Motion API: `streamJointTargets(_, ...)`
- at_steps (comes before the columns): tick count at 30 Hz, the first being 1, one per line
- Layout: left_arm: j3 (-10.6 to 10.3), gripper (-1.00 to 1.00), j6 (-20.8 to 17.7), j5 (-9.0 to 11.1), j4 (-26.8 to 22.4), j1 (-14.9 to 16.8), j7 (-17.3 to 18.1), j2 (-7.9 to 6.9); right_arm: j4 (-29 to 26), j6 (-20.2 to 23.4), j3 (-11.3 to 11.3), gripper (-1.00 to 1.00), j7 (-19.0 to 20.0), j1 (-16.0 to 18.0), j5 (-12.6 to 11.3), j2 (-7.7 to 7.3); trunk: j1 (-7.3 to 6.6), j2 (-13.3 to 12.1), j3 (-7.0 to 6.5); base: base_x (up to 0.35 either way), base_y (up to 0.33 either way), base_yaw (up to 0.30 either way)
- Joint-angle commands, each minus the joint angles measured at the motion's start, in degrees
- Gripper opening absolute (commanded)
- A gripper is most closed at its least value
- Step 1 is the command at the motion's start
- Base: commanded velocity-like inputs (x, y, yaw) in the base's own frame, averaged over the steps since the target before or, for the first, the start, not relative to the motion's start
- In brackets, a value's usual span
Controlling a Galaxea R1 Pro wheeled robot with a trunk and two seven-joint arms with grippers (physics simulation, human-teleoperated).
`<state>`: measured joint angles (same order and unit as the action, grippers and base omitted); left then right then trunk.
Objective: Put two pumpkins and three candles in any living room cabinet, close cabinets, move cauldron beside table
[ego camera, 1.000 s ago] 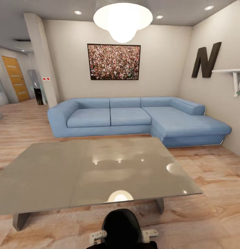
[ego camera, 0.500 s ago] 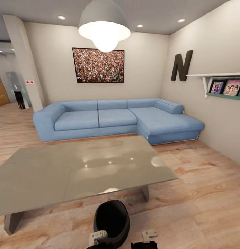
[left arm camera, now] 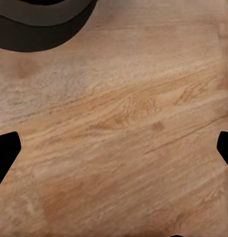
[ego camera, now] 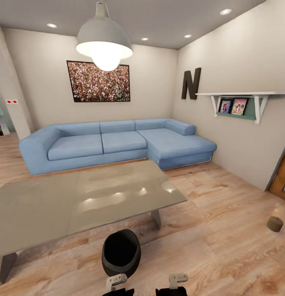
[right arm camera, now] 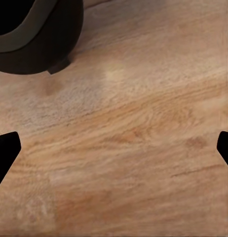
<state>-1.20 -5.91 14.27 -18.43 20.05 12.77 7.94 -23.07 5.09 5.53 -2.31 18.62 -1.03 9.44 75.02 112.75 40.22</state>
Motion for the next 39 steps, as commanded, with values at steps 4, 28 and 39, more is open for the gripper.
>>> streamJointTargets(4, -0.12, 1.0, -0.42, 0.59, -0.12, -0.01, 0.06, -0.04, -0.08, 0.37, 0.36, 1.0, -0.24, 0.02, -0.09, -0.03, -0.91, -1.59, -0.88, -0.072, 0.0, -0.252)
streamJointTargets(28, -0.39, 1.0, -0.17, 2.9, -0.12, -0.01, 0.07, -0.11, -0.05, 0.37, 0.36, 1.0, -0.24, 0.02, -0.11, -0.03, -1.35, -2.39, -2.5, -0.057, 0.0, -0.252)
streamJointTargets(39, -0.46, 1.0, -0.11, 2.88, -0.12, -0.01, 0.14, -0.11, -0.05, 0.4, 0.36, 1.0, -0.24, 0.02, -0.11, -0.03, -1.35, -2.39, -3.08, -0.179, 0.08, -0.252)
